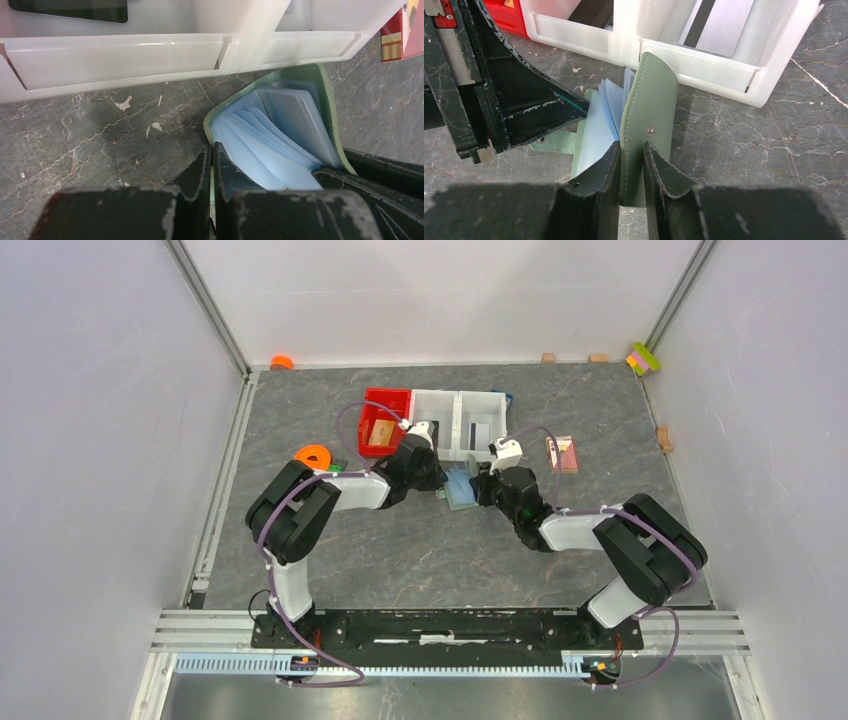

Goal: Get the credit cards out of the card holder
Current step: Open the card holder at the center of the board.

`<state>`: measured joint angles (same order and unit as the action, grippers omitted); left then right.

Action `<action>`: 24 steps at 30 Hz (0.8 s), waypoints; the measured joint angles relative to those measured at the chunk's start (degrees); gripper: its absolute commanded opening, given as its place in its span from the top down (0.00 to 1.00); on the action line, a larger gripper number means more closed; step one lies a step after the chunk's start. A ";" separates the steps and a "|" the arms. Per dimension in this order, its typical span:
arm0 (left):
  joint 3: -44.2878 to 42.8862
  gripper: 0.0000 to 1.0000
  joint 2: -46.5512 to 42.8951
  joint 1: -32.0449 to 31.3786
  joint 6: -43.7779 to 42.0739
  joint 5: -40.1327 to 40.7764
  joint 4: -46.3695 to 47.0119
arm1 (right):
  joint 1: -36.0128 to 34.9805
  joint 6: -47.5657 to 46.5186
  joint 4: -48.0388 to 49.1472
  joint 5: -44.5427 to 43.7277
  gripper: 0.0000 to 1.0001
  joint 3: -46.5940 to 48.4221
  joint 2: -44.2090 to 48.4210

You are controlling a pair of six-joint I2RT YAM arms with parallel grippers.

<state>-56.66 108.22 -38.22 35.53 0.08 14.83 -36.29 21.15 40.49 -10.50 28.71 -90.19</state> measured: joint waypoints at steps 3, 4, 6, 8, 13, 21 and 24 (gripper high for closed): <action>0.00 0.88 0.00 0.00 0.00 -0.15 0.02 | -0.04 0.02 -0.98 -0.04 0.75 0.74 -0.37; 0.00 0.86 0.00 0.00 0.00 -0.17 0.04 | -0.04 0.02 -1.20 -0.07 0.76 1.03 -0.57; 0.00 0.77 0.00 0.00 -0.04 -0.26 0.04 | -0.04 0.02 -1.60 -0.07 0.79 1.46 -0.81; 0.00 0.68 0.00 0.00 -0.02 -0.55 0.11 | -0.04 0.07 -1.60 -0.07 0.82 1.51 -0.83; 1.92 0.60 -0.17 0.00 0.22 -0.76 2.78 | 0.15 0.35 -0.85 -0.24 0.87 1.14 -0.76; 9.09 0.33 -3.76 0.20 2.12 -0.70 9.81 | 0.13 1.55 0.63 -0.04 0.89 -0.70 -0.13; 12.07 0.26 -5.46 0.31 2.86 -0.85 13.35 | 0.13 1.75 0.79 0.07 0.90 -0.79 -0.13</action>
<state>-44.60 102.76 -37.91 38.39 -0.78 28.18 -36.16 22.90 41.28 -10.44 27.92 -90.32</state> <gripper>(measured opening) 0.682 0.174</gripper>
